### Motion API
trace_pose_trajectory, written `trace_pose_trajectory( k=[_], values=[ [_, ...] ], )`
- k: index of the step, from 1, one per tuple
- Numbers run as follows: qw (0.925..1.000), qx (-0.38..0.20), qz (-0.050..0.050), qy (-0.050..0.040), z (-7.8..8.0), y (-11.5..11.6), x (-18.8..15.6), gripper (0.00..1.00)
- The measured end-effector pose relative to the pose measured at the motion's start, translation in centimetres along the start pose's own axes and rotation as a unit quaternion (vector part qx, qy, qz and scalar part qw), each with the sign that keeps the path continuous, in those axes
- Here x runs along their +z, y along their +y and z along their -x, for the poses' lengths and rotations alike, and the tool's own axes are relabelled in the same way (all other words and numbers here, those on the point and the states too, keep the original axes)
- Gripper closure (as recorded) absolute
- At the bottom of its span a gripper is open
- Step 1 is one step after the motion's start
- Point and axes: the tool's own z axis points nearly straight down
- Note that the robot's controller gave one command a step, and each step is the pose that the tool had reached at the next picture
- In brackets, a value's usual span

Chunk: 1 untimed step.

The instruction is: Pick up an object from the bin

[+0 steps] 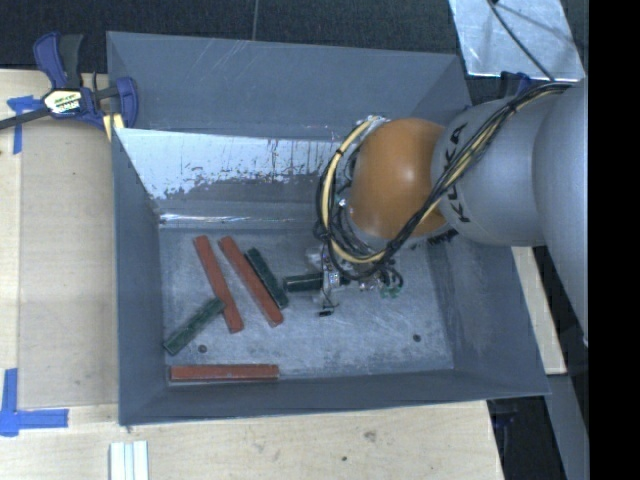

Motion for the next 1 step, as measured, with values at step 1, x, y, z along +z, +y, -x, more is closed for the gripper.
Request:
trace_pose_trajectory(
  k=[1],
  values=[
    [0.9721,-0.235,-0.001,-0.0017,-0.42,-3.95,-0.02,1.0]
  ],
)
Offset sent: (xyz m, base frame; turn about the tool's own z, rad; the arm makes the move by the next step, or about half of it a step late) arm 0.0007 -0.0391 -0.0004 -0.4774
